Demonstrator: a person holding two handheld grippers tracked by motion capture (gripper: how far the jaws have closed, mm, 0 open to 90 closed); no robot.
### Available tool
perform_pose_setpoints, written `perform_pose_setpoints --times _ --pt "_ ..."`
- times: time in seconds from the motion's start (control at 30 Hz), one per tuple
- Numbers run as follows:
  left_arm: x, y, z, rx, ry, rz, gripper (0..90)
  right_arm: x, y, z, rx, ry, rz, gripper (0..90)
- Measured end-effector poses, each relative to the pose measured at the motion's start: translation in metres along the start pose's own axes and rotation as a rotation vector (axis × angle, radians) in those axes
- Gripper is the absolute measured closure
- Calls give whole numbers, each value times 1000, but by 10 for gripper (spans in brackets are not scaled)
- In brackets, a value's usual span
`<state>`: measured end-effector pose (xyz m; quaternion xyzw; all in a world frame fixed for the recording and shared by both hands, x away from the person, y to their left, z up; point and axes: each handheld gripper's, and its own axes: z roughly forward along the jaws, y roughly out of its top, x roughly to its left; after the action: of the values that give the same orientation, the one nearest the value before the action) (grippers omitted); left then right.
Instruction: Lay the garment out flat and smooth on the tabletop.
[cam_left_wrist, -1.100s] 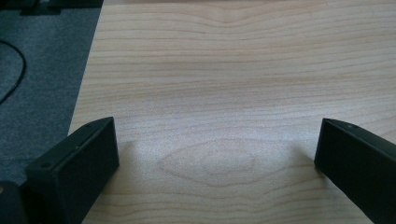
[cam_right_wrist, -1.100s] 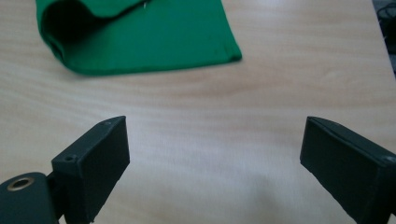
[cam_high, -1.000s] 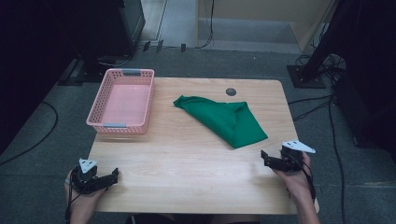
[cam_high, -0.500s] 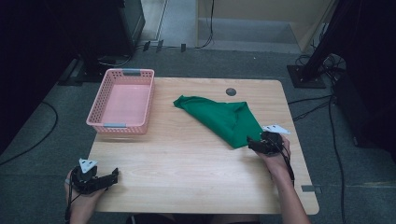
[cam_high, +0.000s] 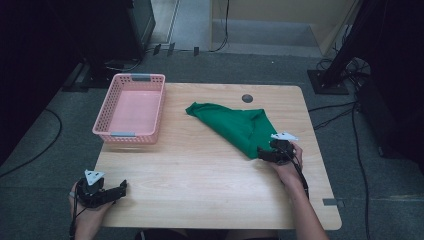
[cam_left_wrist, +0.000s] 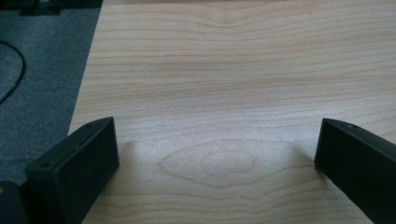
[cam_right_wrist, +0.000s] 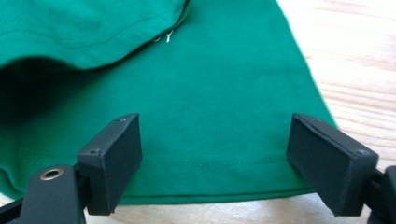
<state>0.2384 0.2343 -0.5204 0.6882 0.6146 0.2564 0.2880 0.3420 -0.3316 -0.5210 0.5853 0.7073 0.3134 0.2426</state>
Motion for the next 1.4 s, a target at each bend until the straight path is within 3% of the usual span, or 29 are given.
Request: perform_pose_setpoints --times 0.47,0.73,1.07,1.1,1.17,1.2,1.3,1.37,1.4 --pt "0 0 0 1 0 1 0 17 -16 -12 -23 -26 19 188" --pt "0 0 0 1 0 1 0 39 -33 -29 -28 1 -9 192" --pt "0 0 0 0 0 1 0 44 -46 -47 0 7 -17 193" --pt "0 0 0 1 0 1 0 44 -46 -52 33 18 -23 210" --pt "0 0 0 1 0 1 0 43 -44 -56 27 31 -19 209" --pt "0 0 0 1 0 1 0 42 -38 -63 -27 52 1 222" --pt "0 0 0 1 0 1 0 42 -26 -66 -67 53 18 254" --pt "0 0 0 1 0 1 0 44 -7 -58 -85 60 16 352" --pt "0 0 0 1 0 1 0 44 -7 -58 -85 60 16 352"
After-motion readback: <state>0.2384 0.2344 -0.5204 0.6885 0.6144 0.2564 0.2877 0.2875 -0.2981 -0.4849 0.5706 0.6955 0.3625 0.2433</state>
